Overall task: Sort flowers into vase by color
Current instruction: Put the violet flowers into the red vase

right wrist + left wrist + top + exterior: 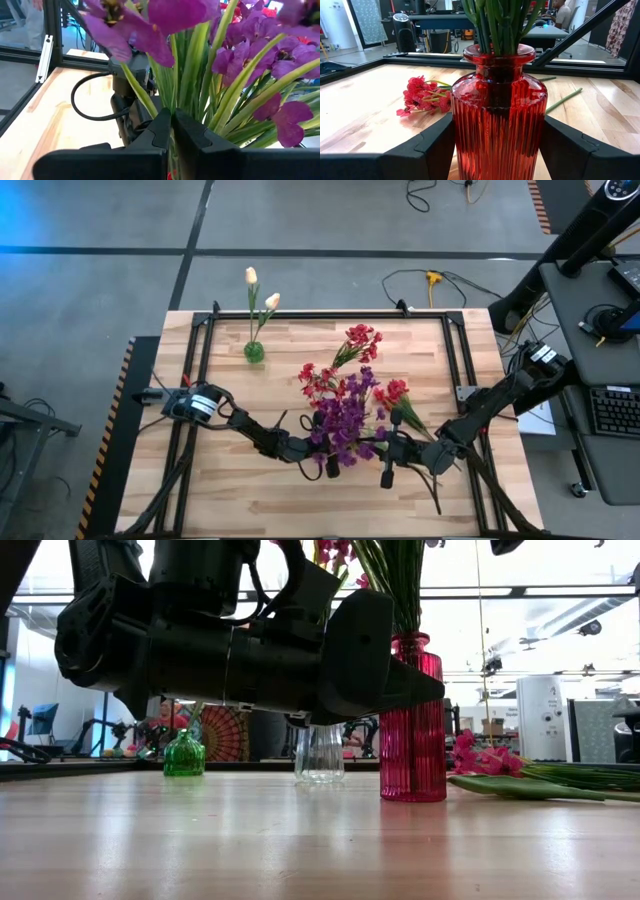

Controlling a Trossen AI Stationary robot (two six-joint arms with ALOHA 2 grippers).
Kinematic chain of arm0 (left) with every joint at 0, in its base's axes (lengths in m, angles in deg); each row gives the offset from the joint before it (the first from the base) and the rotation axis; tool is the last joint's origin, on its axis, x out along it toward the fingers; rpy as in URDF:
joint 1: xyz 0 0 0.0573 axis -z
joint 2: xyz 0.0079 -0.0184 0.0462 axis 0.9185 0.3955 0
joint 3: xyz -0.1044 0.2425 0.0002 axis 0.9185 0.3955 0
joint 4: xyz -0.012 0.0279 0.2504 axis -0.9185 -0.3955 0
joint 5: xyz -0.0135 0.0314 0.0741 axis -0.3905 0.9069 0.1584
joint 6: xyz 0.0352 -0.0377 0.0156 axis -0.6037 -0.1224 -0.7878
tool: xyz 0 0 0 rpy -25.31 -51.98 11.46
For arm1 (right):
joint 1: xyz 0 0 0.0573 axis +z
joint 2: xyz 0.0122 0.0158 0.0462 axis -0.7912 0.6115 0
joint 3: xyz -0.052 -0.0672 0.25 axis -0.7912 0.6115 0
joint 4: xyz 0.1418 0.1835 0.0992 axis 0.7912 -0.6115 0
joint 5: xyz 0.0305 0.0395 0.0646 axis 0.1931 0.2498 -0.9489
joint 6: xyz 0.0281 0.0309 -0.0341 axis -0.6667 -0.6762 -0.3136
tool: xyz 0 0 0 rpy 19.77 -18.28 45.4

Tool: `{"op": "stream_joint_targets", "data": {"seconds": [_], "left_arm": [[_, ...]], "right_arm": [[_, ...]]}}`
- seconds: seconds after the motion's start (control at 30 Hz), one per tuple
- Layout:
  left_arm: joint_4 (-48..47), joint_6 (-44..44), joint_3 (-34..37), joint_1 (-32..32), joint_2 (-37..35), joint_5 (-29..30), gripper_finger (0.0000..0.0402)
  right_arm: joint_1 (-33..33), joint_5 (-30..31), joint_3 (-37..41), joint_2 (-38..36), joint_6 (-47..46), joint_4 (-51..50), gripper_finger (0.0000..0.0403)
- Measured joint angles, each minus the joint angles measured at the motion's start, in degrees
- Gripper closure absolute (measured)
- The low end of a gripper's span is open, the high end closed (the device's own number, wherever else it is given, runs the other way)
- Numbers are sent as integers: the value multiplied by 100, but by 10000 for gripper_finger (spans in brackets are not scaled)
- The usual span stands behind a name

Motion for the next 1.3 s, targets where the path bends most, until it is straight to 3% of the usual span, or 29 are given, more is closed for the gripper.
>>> {"op": "stream_joint_targets", "data": {"seconds": [0.33,0.7,0.87,1.07,1.3], "left_arm": [[-4,-9,0,0,0,0,170],[-22,-6,-2,1,0,2,170],[-24,-6,-2,1,0,2,170],[-25,-3,-1,1,0,2,170],[-26,-5,-2,1,0,2,170]], "right_arm": [[2,-192,-15,-81,-1,-139,383],[-129,-366,-17,-159,-322,-390,264],[-260,-649,-16,-125,-328,-394,239],[-333,-662,-17,-125,-331,-391,250],[-365,-659,-16,-127,-344,-397,306]]}}
